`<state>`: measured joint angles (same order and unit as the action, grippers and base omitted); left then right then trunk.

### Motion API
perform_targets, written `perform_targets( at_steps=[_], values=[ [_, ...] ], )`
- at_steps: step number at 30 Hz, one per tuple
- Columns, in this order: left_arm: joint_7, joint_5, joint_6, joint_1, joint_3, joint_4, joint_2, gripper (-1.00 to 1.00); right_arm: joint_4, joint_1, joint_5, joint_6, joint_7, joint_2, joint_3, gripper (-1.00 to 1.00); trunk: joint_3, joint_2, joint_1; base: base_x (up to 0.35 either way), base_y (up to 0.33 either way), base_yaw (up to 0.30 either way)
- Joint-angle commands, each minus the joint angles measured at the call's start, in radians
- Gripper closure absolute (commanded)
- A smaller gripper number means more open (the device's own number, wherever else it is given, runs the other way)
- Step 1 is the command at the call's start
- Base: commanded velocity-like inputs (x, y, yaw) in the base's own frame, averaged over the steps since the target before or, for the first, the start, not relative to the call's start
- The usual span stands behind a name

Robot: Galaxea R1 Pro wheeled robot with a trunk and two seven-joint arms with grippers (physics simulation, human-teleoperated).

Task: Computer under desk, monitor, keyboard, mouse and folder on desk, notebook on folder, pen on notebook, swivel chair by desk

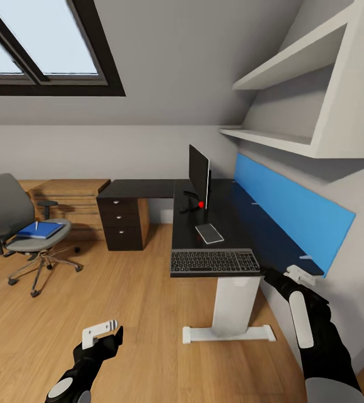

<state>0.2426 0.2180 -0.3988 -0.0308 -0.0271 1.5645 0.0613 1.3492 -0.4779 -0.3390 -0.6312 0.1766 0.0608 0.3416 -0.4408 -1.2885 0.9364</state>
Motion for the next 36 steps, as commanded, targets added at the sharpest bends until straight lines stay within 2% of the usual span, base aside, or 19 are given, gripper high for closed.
perform_targets(
  at_steps=[1,14,20,28,33,36],
  values=[
    [0.009,0.011,-0.003,0.000,-0.001,0.002,0.000,-1.00,0.001,-0.001,-0.010,-0.004,0.008,0.000,0.001,-1.00,-0.001,-0.001,0.000,0.207,0.000,0.000],
    [0.009,0.010,-0.003,0.000,-0.002,0.002,-0.001,-1.00,-0.018,-0.001,0.002,0.011,0.006,-0.007,0.000,-1.00,-0.001,-0.001,0.000,0.297,0.000,0.000],
    [0.009,0.009,-0.003,0.000,-0.002,0.002,0.000,-1.00,-0.031,-0.001,0.028,0.016,0.006,-0.008,-0.001,-1.00,-0.001,-0.001,0.000,0.325,0.000,0.000],
    [0.009,0.009,-0.003,0.000,-0.002,0.002,0.000,-1.00,-0.069,-0.001,0.091,0.063,0.006,-0.009,-0.003,-1.00,-0.001,-0.001,0.000,0.316,0.000,0.000],
    [0.009,0.009,-0.003,0.000,-0.002,0.002,0.000,-1.00,-0.114,-0.001,0.156,0.134,0.006,-0.009,-0.005,-1.00,-0.001,-0.001,0.000,0.125,0.000,0.000],
    [0.009,0.009,-0.002,0.000,-0.002,0.002,0.000,-1.00,-0.142,-0.001,0.211,0.189,0.006,-0.009,-0.023,-1.00,-0.001,-0.001,0.000,0.040,0.000,0.000]
  ],
)
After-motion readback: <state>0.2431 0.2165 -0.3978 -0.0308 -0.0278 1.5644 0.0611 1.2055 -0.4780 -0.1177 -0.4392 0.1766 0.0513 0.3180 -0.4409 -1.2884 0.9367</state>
